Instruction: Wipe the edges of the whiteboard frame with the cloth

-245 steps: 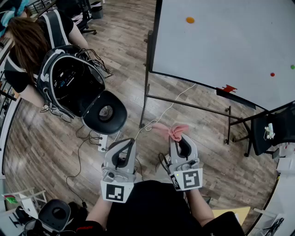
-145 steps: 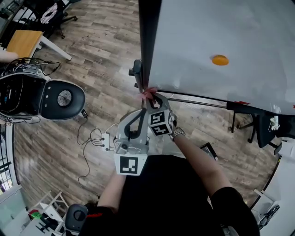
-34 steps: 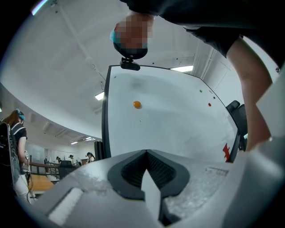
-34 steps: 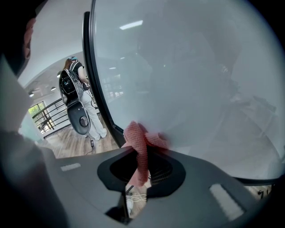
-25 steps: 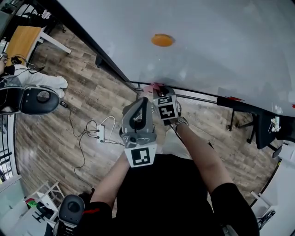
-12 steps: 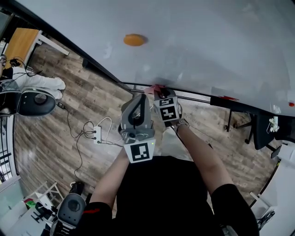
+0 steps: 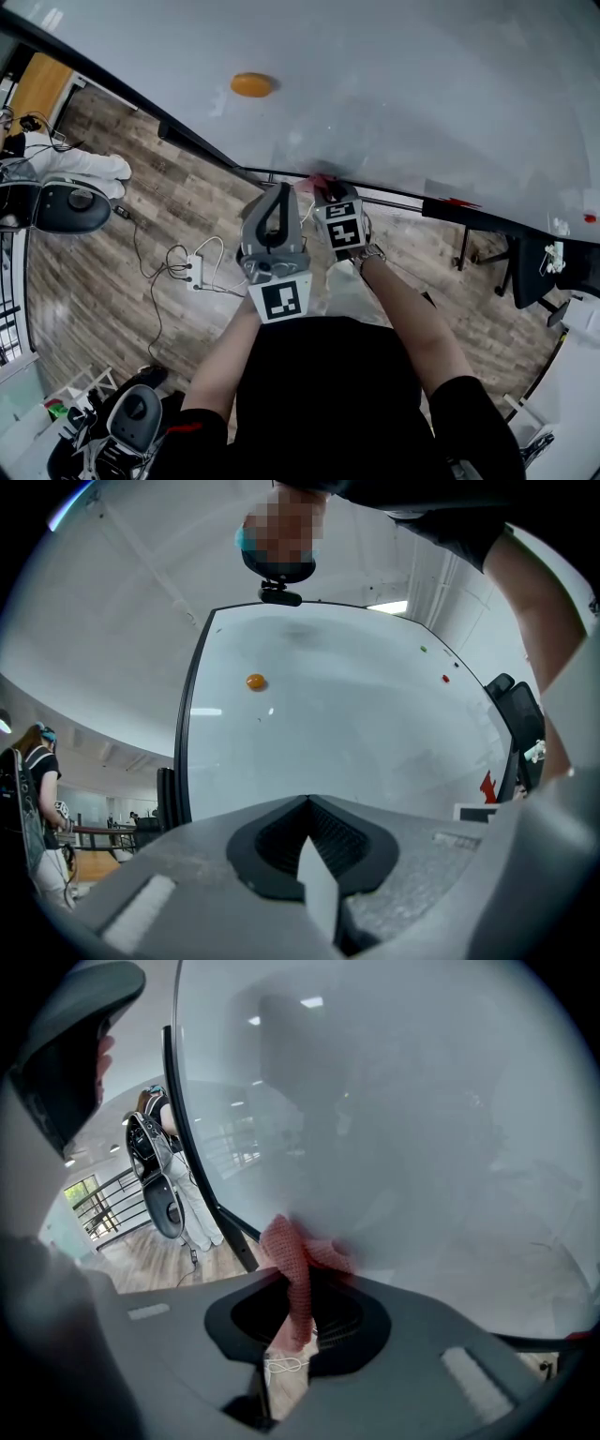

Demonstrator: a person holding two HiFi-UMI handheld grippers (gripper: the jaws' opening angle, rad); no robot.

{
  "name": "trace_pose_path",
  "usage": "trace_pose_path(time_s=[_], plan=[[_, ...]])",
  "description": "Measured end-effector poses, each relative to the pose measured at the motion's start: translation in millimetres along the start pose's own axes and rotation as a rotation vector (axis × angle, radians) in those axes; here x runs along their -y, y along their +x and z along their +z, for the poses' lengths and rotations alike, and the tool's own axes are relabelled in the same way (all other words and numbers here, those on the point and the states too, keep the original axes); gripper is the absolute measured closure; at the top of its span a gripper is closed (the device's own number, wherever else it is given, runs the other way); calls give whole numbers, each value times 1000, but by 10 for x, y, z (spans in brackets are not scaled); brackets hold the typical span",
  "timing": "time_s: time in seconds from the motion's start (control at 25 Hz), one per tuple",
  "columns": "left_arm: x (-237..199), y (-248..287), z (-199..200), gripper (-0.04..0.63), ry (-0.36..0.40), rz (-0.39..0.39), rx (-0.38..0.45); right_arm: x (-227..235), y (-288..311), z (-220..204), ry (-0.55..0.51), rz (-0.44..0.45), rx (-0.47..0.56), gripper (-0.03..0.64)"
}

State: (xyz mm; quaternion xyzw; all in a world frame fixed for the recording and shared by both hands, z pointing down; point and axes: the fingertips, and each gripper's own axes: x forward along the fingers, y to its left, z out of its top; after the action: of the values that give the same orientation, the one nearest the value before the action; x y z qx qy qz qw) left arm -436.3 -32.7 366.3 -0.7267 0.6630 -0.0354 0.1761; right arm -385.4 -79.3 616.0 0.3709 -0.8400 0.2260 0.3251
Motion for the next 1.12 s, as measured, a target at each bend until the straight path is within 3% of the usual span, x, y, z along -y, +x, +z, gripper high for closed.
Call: trace_pose_path(time_s=[1.12], plan=[[209,177,-112,598,9,46,-41,362,-189,-157,8,21,-14,563]])
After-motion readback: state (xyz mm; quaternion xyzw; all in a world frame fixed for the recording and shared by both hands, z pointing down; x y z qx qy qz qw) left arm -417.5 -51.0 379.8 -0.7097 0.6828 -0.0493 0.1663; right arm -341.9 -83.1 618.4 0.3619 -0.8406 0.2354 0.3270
